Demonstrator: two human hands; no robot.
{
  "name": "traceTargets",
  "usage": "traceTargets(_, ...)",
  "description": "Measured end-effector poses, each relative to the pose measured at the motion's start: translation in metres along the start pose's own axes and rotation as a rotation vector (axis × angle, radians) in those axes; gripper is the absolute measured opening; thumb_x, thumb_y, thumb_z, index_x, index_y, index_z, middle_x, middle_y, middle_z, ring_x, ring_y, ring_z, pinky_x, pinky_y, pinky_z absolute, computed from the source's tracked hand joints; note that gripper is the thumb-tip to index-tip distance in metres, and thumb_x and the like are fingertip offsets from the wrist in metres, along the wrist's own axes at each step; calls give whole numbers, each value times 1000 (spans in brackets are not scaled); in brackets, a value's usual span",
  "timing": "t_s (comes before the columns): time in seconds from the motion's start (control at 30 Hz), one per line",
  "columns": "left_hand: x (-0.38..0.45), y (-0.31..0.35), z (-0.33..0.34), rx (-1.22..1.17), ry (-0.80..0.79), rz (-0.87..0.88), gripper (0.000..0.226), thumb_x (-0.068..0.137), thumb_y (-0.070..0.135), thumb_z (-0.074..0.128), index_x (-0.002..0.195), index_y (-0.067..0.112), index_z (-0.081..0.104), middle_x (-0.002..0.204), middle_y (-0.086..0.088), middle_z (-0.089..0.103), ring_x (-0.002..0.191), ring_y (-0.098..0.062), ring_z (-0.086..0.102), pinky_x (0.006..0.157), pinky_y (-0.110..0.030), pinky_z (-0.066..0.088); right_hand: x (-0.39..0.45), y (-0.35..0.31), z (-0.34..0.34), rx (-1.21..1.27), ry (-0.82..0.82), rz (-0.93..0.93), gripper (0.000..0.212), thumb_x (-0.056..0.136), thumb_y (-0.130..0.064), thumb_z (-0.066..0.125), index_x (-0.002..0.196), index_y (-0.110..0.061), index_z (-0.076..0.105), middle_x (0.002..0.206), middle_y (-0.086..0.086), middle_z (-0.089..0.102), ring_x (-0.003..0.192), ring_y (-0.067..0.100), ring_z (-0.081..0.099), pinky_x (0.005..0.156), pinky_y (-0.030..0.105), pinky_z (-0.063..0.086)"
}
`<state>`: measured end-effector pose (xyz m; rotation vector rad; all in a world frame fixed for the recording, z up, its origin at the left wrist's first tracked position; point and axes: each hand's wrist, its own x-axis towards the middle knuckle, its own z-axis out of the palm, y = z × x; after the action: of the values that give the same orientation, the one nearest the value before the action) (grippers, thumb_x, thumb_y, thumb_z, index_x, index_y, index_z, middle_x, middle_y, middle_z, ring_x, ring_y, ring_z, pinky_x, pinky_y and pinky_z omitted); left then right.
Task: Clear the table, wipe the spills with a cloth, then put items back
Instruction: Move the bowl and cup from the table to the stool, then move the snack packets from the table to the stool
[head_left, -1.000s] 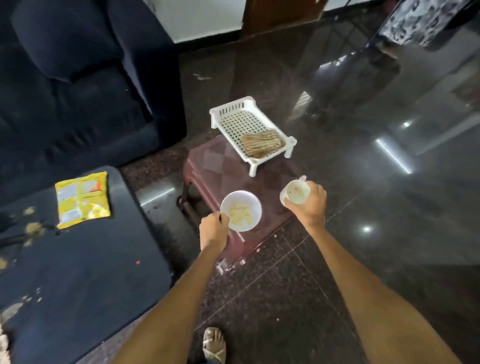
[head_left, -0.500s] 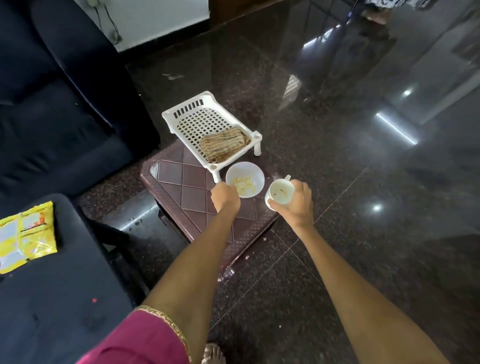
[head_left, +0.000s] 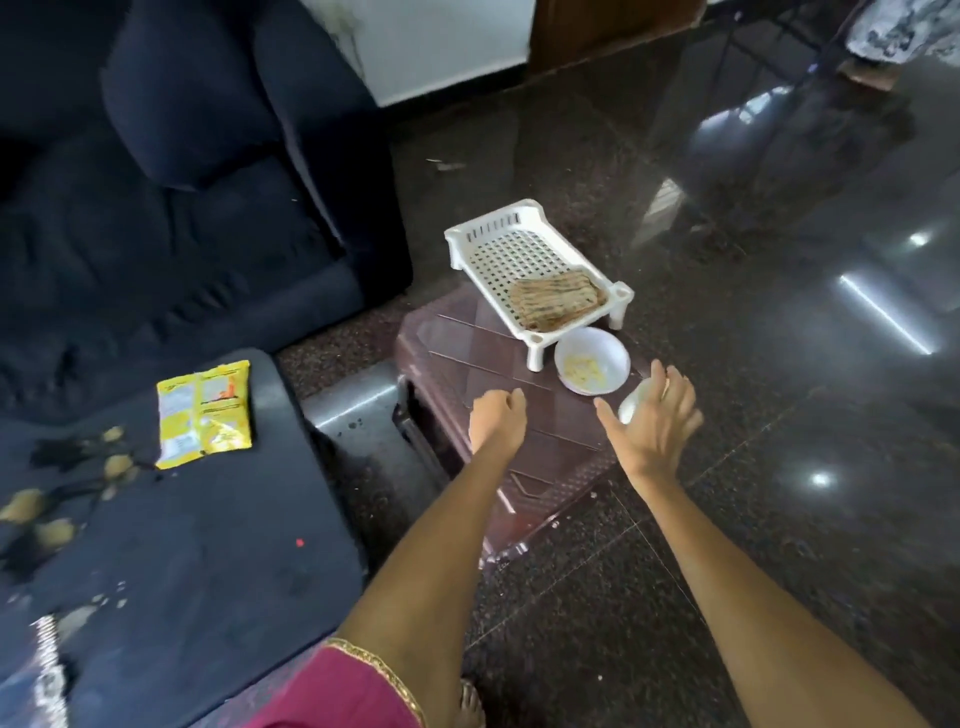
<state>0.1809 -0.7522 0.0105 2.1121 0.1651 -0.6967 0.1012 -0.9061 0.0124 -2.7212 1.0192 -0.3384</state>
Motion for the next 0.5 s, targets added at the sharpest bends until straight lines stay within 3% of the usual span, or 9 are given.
traceTargets(0.1, -16, -27, -54, 36, 56, 49, 41, 92, 27, 38, 62, 10, 60, 81, -17, 72, 79, -36, 67, 79, -41, 55, -28, -65, 9, 19, 35, -233, 63, 78, -33, 72, 127, -1, 48, 130, 24, 50, 122, 41, 46, 92, 56, 38)
traceTargets(0.2, -31, -60, -104, 29, 91, 29, 38, 93, 24, 38, 63, 12, 59, 77, -14, 71, 75, -34, 66, 77, -41, 55, -62, -123, 23, 24, -14, -429, 52, 80, -30, 70, 121, -5, 52, 122, 18, 57, 116, 36, 52, 89, 50, 41)
traceTargets(0.37, -60, -147, -218, 3, 248, -71, 40, 93, 26, 37, 67, 6, 61, 75, -12, 69, 74, -34, 65, 66, -38, 53, -147, -235, 46, 120, -146, -600, 43, 79, -32, 61, 113, -6, 57, 109, 12, 63, 102, 33, 60, 82, 45, 46)
traceTargets(0.5, -89, -213, -293, -31, 346, -156, 38, 93, 25, 36, 69, 5, 58, 81, -14, 70, 77, -34, 64, 72, -38, 53, -205, -296, 62, 199, -223, -686, 37, 78, -26, 65, 108, -4, 60, 103, 13, 66, 96, 34, 62, 78, 46, 48)
